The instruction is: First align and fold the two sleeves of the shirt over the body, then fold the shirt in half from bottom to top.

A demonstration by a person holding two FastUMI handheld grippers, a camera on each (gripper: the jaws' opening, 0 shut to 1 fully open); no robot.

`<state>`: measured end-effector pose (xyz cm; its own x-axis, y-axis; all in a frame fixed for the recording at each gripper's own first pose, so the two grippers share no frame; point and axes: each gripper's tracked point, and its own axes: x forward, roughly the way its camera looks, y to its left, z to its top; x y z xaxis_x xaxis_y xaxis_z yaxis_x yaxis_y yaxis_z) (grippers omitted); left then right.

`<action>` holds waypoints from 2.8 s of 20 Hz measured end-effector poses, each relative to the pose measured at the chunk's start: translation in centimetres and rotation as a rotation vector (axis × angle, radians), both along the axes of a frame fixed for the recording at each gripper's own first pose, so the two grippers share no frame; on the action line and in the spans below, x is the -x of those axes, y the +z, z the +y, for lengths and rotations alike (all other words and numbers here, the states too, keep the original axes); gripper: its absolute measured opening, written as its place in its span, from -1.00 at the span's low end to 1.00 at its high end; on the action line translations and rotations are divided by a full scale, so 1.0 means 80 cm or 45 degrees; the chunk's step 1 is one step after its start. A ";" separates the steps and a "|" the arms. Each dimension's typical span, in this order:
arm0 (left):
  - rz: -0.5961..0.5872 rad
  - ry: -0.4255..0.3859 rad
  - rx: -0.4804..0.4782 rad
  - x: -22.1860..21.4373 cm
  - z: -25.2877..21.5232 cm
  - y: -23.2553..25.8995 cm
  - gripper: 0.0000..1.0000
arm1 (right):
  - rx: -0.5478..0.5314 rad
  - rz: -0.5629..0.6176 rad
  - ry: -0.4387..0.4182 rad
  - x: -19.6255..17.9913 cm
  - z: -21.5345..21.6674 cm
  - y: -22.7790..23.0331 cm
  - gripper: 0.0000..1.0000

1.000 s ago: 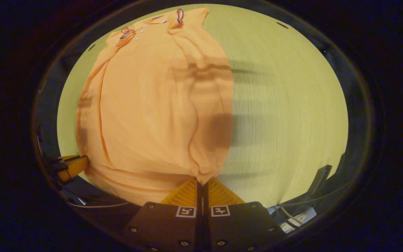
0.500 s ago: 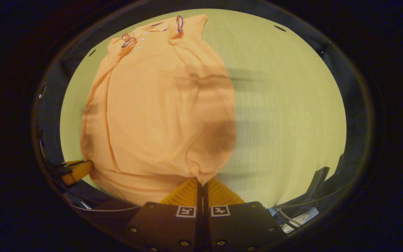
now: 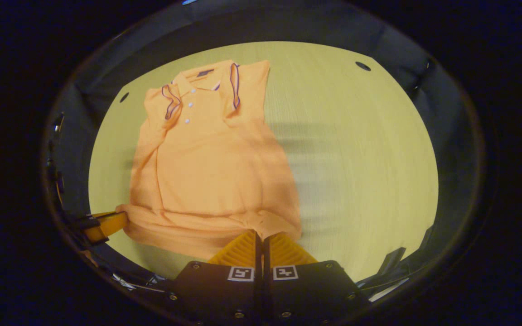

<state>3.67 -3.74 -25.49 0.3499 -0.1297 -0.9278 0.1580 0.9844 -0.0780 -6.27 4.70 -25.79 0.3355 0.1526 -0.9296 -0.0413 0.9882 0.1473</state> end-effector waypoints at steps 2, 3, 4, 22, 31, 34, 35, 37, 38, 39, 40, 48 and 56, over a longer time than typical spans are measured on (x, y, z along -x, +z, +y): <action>-0.050 0.003 0.011 -0.033 -0.006 0.014 -0.82 | -0.005 -0.061 -0.002 -0.035 0.001 0.019 -0.98; -0.074 0.008 0.016 -0.050 -0.008 0.021 -0.88 | -0.009 -0.091 -0.006 -0.054 0.004 0.026 -0.98; -0.097 0.014 0.025 -0.067 -0.011 0.029 -0.89 | -0.014 -0.119 -0.011 -0.073 0.005 0.034 -0.98; -0.434 0.067 0.101 -0.344 -0.060 0.117 -0.89 | -0.070 -0.489 -0.114 -0.347 -0.003 0.113 -0.98; -0.577 0.011 0.139 -0.437 -0.095 0.077 -0.89 | -0.082 -0.605 -0.106 -0.435 0.001 0.060 -0.98; -0.582 -0.004 0.175 -0.453 -0.092 0.058 -0.89 | -0.041 -0.638 -0.059 -0.446 -0.001 0.043 -0.98; -0.585 -0.009 0.185 -0.457 -0.091 0.053 -0.89 | -0.035 -0.656 -0.050 -0.448 0.002 0.039 -0.98; -0.597 -0.015 0.205 -0.464 -0.091 0.047 -0.89 | -0.032 -0.687 -0.043 -0.459 0.002 0.034 -0.99; -0.606 -0.020 0.209 -0.468 -0.089 0.045 -0.89 | -0.033 -0.699 -0.043 -0.463 0.002 0.030 -0.99; -0.616 -0.026 0.210 -0.475 -0.088 0.040 -0.89 | -0.034 -0.707 -0.044 -0.468 0.005 0.026 -0.99; -0.628 -0.033 0.208 -0.482 -0.089 0.037 -0.89 | -0.037 -0.711 -0.046 -0.470 0.009 0.024 -0.99; -0.670 -0.068 0.181 -0.487 -0.088 0.040 -0.77 | -0.043 -0.713 -0.048 -0.482 0.012 0.004 -0.84; -0.618 -0.001 0.187 -0.459 -0.071 0.053 -0.13 | -0.085 -0.695 -0.069 -0.463 0.004 0.026 0.40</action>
<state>40.39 -9.39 -21.23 0.7361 -0.2472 -0.6301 0.2114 0.9683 -0.1328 30.78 5.00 -23.71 0.7748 0.1745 -0.6076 -0.0787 0.9803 0.1812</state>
